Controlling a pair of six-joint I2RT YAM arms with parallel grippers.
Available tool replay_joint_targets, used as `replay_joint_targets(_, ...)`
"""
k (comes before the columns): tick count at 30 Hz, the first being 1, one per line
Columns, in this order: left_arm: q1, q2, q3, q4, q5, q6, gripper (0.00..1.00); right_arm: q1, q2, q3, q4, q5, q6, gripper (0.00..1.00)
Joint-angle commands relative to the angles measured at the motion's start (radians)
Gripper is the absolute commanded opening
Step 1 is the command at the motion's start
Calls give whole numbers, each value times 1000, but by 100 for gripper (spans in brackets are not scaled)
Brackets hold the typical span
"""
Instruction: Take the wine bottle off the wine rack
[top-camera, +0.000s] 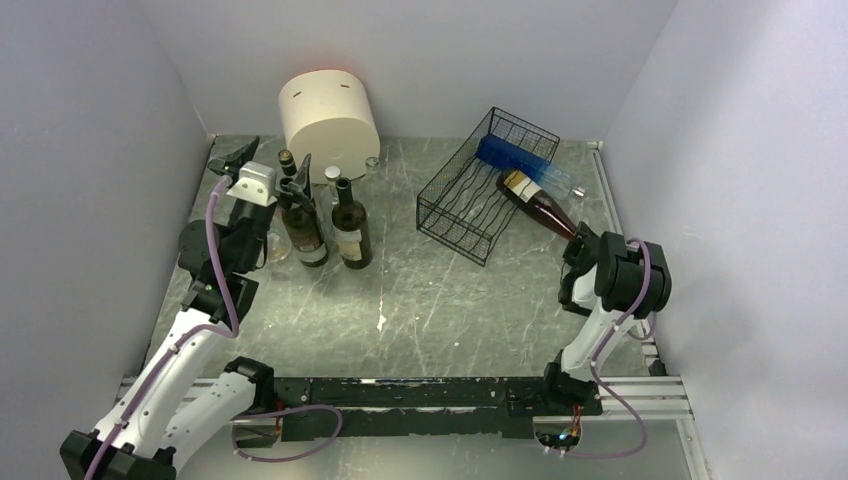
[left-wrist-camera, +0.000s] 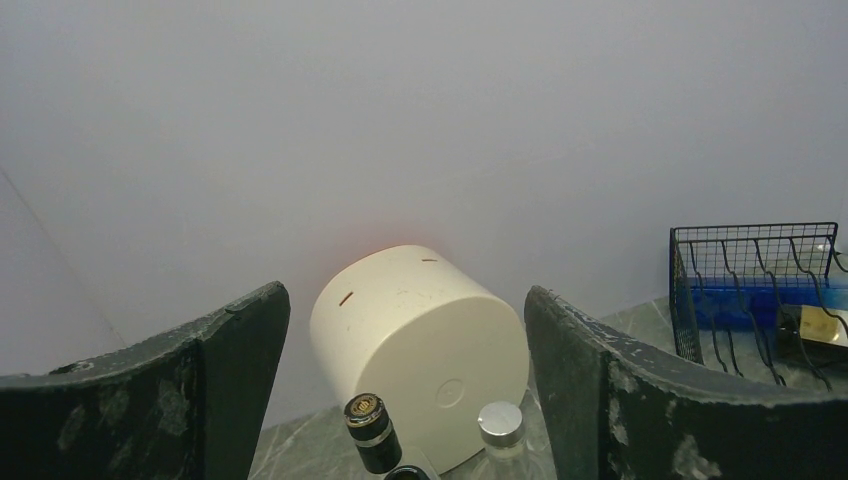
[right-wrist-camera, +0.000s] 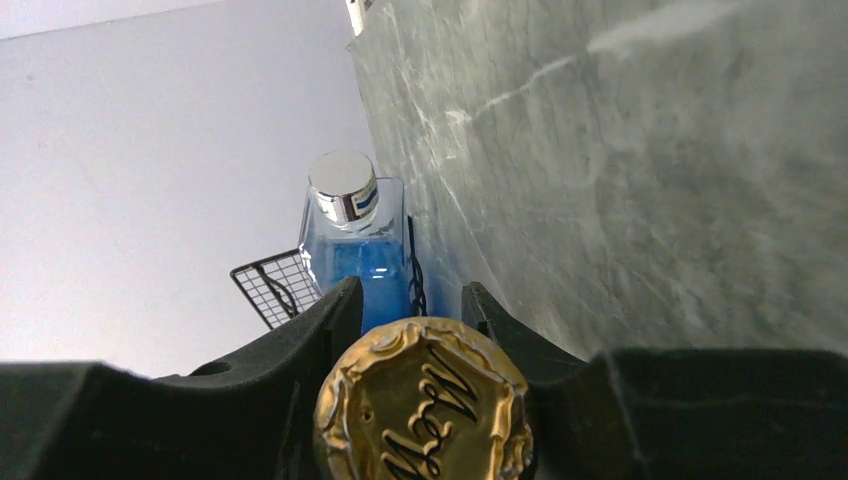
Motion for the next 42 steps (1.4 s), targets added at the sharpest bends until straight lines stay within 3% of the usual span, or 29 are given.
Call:
replay_joint_targets(1, -5, 6, -4, 31, 13, -11, 91, -44, -103, -41, 44, -172, -67, 0)
replay_joint_targets(6, -7, 10, -5, 31, 16, -13, 90, -113, -212, -60, -31, -259, -164, 0)
replay_joint_targets(11, -9, 11, -7, 31, 11, -11, 90, -186, -382, -26, -314, -306, -305, 0)
replay_joint_targets(17, -13, 13, -8, 32, 11, -13, 90, -243, -546, 23, -551, -312, -483, 0)
replay_joint_targets(28, -25, 5, -6, 30, 15, -18, 89, -283, -795, 119, -801, -222, -762, 0)
replay_joint_targets(36, -36, 5, -6, 28, 15, -18, 89, -229, -843, 269, -929, -189, -984, 0)
replay_joint_targets(42, -43, 7, -2, 25, 19, -21, 89, -23, -876, 390, -1062, 52, -1219, 0)
